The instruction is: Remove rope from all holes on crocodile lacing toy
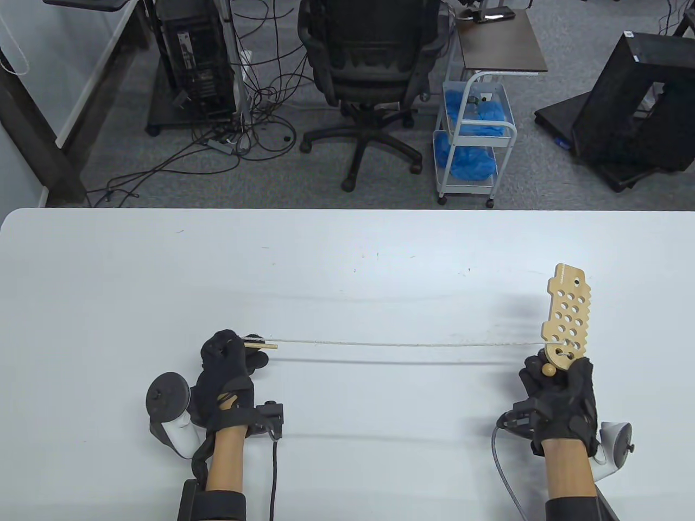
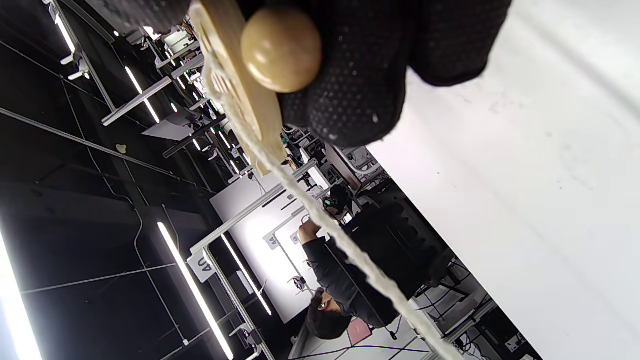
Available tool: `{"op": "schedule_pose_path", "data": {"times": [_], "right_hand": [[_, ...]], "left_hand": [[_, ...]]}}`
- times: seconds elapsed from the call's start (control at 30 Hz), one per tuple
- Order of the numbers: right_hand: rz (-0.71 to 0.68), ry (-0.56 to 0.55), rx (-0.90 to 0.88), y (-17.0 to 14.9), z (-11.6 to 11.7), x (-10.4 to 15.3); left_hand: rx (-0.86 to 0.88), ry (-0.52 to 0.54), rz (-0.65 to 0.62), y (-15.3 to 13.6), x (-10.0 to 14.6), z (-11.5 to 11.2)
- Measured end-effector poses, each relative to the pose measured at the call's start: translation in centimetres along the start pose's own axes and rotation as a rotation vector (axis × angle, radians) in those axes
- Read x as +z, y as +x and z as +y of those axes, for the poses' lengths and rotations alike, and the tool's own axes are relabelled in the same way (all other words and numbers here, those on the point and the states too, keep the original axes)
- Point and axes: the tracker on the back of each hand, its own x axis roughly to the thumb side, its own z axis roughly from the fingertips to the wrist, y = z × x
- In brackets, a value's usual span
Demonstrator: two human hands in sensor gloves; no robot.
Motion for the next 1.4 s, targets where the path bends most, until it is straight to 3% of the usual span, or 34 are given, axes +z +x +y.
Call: {"op": "schedule_pose_path", "data": {"times": [0.47, 0.83, 1.17, 1.4], "right_hand": [[0.001, -0.048, -0.024, -0.1, -0.7, -0.1], [0.003, 0.065, 0.059, -0.8, 1.3, 0.7], [-0.068, 0.198, 0.278, -2.0, 3.6, 2.1], [-0.140, 0.332, 0.447, -2.9, 5.2, 2.9]], "left_hand": [[0.014, 0.020, -0.016, 0.3, 0.1, 0.3], [-0.025, -0.002, -0.060, 0.5, 0.1, -0.4], [-0.164, -0.058, -0.197, 2.2, 1.3, -3.5], [-0.258, -0.180, -0.332, 3.7, 3.2, -6.9]]}}
